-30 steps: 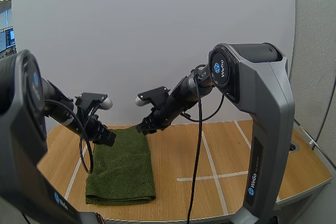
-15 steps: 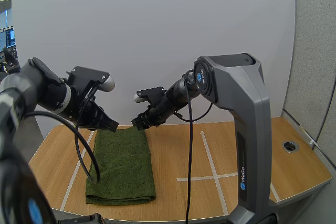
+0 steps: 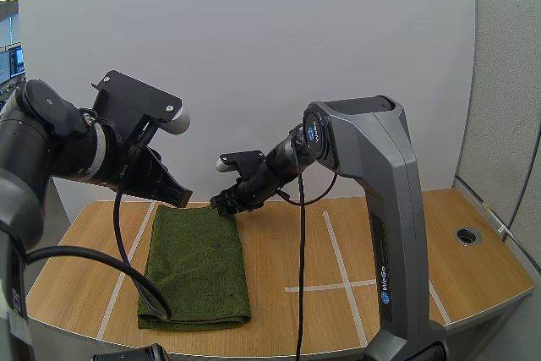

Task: Fold the towel

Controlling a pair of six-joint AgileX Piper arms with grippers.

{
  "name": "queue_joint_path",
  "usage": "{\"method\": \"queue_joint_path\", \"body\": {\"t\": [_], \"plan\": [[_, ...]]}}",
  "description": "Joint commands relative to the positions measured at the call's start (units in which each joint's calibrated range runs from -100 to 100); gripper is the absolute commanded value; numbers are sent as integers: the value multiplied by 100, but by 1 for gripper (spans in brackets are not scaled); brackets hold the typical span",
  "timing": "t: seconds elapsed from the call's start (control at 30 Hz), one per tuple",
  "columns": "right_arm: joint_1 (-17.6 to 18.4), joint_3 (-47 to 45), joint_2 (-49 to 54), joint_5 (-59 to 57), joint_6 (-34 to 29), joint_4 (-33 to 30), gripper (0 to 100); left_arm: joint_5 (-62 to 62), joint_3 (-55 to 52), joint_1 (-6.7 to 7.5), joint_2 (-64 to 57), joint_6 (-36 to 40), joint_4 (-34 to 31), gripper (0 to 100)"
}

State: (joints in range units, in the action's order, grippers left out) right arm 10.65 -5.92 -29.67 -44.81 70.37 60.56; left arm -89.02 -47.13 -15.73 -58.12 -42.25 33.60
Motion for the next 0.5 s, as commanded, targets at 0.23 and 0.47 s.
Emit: {"method": "queue_joint_path", "body": {"t": [0.23, 0.47], "plan": [[-16, 33, -218, -272, 306, 448, 75, 195, -2, -113, -197, 14, 37, 0], [42, 33, -289, -552, 424, 605, 75, 252, -2, 89, -414, 14, 24, 0]]}}
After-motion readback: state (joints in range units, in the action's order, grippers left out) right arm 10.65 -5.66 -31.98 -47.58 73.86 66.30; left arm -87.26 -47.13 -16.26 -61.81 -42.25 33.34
